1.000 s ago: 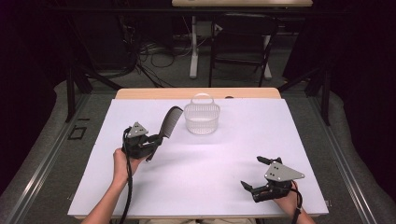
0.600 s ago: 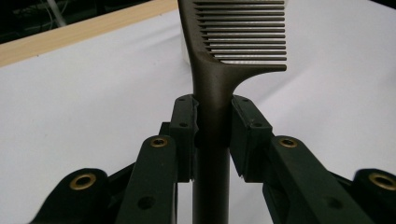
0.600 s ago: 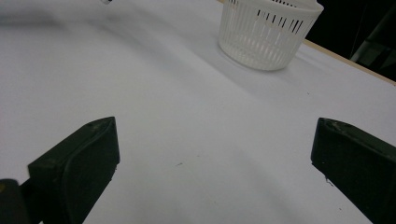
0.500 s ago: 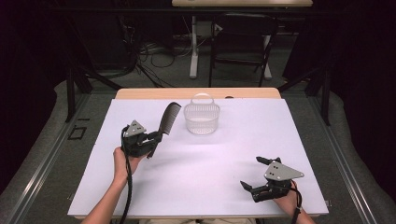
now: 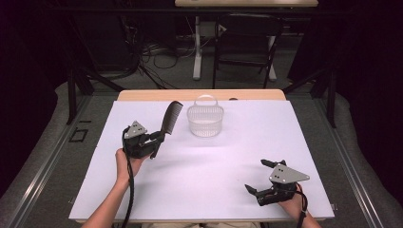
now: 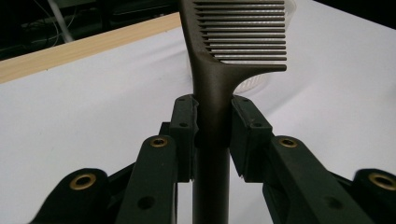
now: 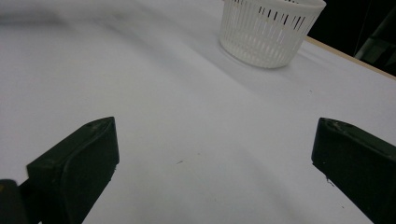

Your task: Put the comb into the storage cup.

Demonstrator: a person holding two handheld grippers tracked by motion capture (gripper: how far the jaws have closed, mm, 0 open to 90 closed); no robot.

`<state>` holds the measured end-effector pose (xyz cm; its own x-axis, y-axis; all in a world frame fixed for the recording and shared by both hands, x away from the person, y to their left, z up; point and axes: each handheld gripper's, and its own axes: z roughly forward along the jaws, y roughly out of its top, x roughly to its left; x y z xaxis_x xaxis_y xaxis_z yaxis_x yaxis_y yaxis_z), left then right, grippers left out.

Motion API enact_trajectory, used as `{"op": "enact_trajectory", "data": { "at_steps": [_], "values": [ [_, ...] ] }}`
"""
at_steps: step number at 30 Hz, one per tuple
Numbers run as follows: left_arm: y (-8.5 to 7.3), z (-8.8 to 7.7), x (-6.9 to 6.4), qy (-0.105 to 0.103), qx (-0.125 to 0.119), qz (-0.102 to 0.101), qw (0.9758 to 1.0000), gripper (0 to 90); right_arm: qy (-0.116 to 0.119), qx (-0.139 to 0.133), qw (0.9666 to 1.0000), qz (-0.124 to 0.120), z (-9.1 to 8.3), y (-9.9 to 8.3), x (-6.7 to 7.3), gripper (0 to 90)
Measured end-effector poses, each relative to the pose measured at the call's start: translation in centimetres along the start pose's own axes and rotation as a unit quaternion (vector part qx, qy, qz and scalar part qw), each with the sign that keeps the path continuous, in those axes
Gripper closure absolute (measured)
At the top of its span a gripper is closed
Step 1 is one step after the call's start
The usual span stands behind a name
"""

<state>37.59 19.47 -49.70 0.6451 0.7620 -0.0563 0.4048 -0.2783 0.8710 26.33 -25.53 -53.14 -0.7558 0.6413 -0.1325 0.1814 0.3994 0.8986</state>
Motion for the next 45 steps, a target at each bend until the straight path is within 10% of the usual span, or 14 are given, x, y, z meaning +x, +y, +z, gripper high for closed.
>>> {"op": "enact_trajectory", "data": {
  "at_steps": [45],
  "values": [
    [3.1,1.5,-0.3,0.000,-0.044,0.001,0.9990,72.3,-0.003,-0.003,1.0000,0.001,-0.2,0.0,-0.1,0.0]
  ]
}}
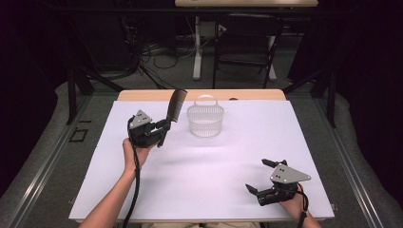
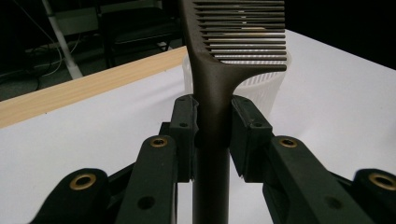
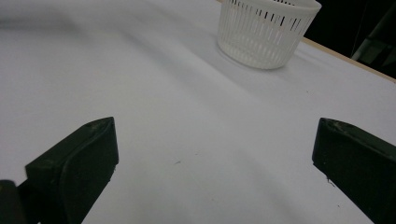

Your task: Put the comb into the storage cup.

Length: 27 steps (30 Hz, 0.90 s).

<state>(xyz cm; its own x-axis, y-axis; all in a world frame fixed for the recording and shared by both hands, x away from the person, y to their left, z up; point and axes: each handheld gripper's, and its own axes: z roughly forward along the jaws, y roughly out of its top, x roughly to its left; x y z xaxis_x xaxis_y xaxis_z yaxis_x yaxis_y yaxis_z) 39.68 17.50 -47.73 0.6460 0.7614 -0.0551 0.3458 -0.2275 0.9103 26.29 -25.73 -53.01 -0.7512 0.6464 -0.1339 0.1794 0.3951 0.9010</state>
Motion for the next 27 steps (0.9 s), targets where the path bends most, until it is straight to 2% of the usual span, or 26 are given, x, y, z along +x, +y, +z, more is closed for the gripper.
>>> {"op": "enact_trajectory", "data": {
  "at_steps": [27],
  "values": [
    [2.0,1.2,-0.2,0.000,-0.018,-0.001,0.9998,72.3,0.001,-0.001,1.0000,0.003,0.0,0.0,0.0,0.0]
  ]
}}
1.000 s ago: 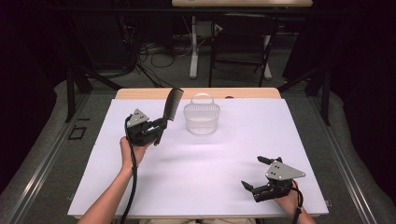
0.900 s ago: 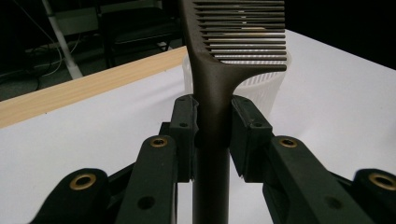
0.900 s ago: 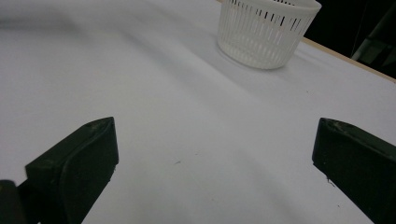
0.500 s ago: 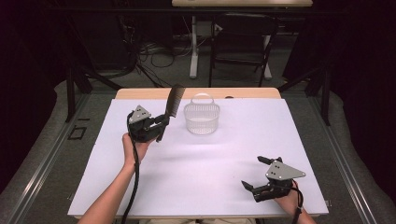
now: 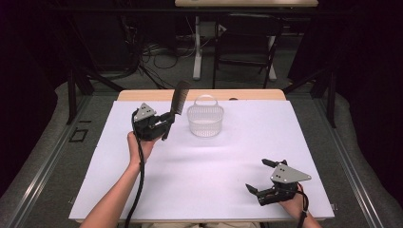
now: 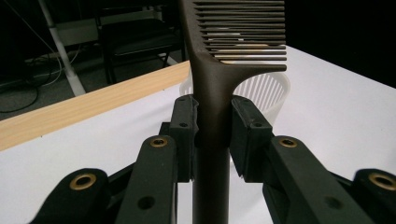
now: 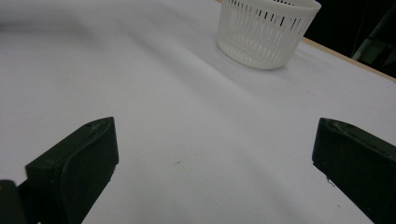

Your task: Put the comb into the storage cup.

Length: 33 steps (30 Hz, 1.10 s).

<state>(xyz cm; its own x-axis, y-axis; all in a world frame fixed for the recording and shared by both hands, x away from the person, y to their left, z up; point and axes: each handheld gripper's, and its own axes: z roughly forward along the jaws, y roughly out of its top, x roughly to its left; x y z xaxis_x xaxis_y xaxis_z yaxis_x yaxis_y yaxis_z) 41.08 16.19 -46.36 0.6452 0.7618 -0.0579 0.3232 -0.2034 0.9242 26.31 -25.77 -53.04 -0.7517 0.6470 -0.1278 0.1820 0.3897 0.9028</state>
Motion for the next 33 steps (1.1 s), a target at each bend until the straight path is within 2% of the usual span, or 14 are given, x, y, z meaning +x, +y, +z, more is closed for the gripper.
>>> {"op": "enact_trajectory", "data": {
  "at_steps": [33],
  "values": [
    [2.3,1.1,-0.2,0.003,-0.020,0.000,0.9998,72.3,-0.001,0.000,1.0000,-0.001,0.0,0.0,0.0,0.1]
  ]
}}
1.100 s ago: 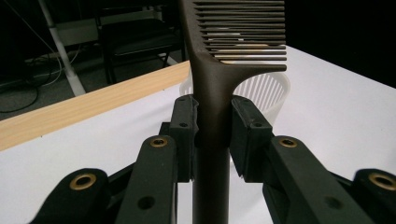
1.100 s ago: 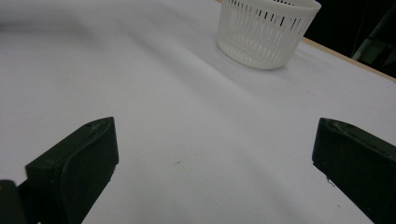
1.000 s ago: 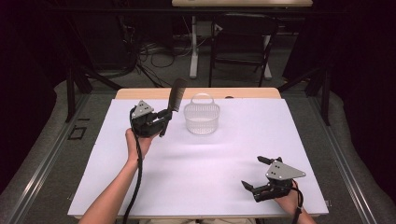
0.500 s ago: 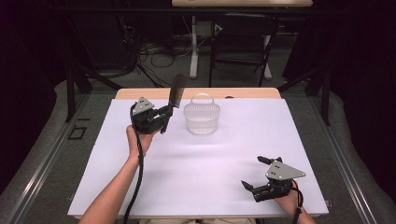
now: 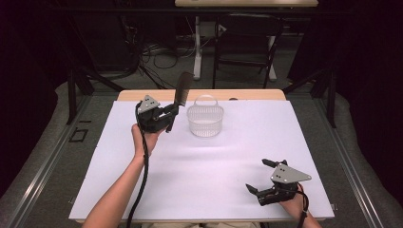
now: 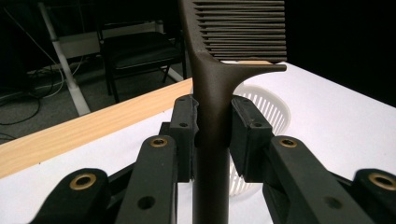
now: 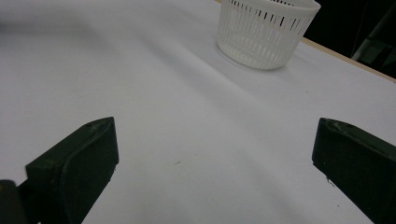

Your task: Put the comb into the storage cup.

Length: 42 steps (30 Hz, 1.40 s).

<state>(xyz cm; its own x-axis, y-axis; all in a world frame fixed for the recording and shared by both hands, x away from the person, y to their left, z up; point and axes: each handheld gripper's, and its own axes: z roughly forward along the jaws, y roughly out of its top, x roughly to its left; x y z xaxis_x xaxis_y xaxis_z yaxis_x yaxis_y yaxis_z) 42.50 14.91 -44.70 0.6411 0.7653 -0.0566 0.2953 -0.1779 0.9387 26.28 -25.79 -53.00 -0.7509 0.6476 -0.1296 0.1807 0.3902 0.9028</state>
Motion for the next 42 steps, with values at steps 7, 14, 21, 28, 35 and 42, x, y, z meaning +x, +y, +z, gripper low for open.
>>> {"op": "enact_trajectory", "data": {
  "at_steps": [7,14,21,28,35,42],
  "values": [
    [0.6,0.3,0.1,0.001,-0.006,0.002,1.0000,72.3,0.000,0.000,1.0000,-0.001,0.0,0.0,0.0,0.1],
    [1.1,0.5,0.1,0.001,-0.014,0.001,0.9999,72.3,-0.001,-0.001,1.0000,-0.001,0.0,0.0,0.0,0.1],
    [1.5,0.9,0.1,0.002,-0.018,0.000,0.9998,72.3,-0.001,0.001,1.0000,-0.001,-0.1,0.0,0.0,0.1],
    [1.9,1.2,0.0,0.001,-0.025,0.001,0.9997,72.3,0.000,0.001,1.0000,0.001,0.0,0.0,0.0,0.1],
    [2.2,1.6,-0.1,0.000,-0.031,-0.002,0.9995,72.3,0.000,0.000,1.0000,0.002,-0.1,0.0,0.0,0.1],
    [2.6,1.9,-0.2,0.000,-0.036,-0.001,0.9993,72.3,0.001,0.002,1.0000,0.002,0.0,0.0,0.0,0.1]
  ]
}}
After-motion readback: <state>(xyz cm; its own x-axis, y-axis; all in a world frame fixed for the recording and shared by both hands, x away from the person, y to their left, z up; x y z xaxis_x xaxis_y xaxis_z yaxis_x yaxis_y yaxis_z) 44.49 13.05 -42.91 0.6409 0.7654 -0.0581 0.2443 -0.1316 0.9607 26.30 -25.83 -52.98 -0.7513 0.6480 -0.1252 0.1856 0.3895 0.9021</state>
